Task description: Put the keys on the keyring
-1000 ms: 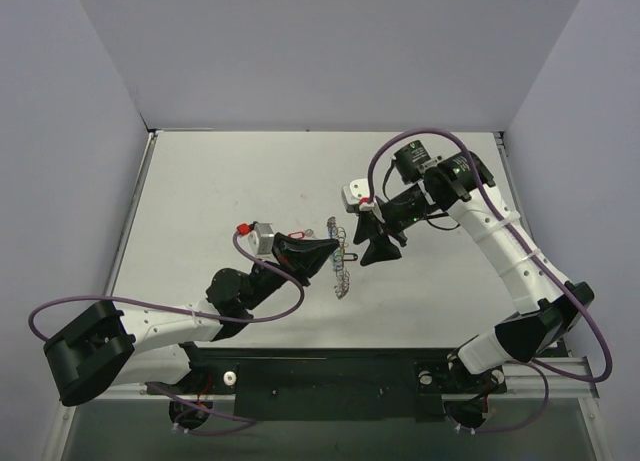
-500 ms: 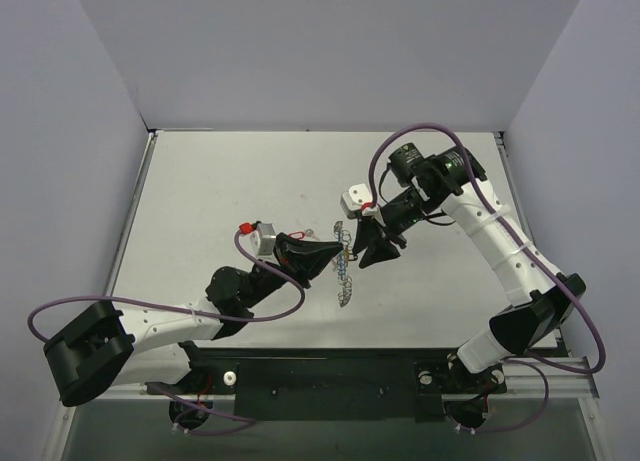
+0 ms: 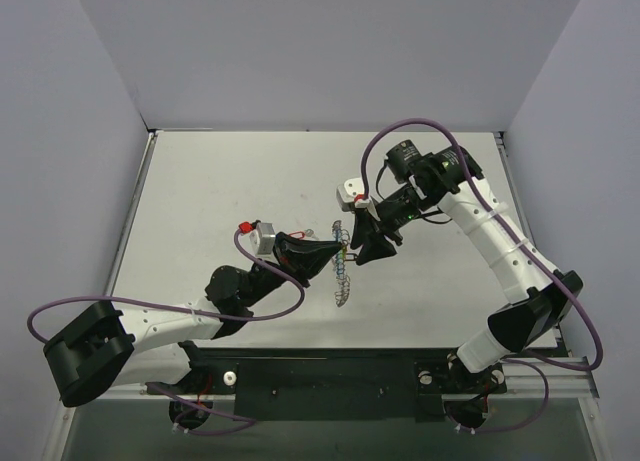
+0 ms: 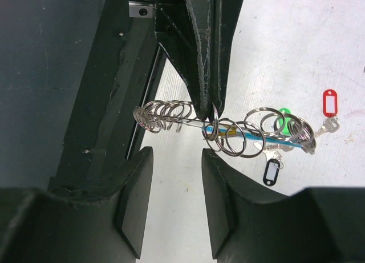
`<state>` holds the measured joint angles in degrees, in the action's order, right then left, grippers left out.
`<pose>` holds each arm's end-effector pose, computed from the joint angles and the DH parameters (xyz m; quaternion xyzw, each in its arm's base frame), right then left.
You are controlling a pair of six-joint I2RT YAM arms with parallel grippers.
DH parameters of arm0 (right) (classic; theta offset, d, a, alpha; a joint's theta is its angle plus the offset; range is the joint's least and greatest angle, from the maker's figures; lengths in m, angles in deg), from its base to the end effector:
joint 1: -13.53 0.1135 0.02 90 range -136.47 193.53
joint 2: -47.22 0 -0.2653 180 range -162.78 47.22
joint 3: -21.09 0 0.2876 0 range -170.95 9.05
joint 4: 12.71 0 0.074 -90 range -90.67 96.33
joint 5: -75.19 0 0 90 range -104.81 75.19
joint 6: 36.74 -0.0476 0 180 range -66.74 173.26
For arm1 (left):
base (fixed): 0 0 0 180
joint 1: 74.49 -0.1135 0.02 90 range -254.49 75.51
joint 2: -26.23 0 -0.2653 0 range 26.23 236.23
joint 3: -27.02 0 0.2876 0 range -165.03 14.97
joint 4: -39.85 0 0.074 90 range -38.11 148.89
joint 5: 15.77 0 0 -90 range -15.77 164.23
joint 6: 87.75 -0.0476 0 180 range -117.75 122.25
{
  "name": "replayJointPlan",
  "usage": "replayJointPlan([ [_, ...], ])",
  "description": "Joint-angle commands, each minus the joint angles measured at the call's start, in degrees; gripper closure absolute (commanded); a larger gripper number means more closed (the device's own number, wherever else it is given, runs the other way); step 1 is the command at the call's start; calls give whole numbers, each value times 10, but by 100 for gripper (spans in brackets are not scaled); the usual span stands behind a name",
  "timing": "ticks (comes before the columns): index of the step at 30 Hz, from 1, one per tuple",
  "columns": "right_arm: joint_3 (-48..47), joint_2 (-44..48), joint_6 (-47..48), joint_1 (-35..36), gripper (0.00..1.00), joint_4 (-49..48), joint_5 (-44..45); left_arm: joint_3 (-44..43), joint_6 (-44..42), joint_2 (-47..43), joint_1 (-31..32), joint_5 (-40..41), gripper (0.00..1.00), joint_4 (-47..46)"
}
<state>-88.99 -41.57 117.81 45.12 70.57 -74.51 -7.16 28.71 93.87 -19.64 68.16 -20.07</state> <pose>0.2582 0.2070 0.3966 -0.7066 0.4727 0.4036 0.3383 0.1500 -0.2217 0.2543 0.1726 0.4987 -0.5743 0.6259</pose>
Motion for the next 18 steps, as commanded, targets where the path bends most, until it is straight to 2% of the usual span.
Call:
replayJointPlan([
  [1, -10, 21, -15, 1, 64, 4, 4, -26, 5, -8, -5, -7, 100, -195],
  [6, -15, 27, -18, 1, 60, 10, -8, -25, 4, -7, -7, -11, 100, -193],
  [18, -36, 15, -24, 3, 61, 10, -10, -27, 9, 0, -8, -12, 100, -196],
])
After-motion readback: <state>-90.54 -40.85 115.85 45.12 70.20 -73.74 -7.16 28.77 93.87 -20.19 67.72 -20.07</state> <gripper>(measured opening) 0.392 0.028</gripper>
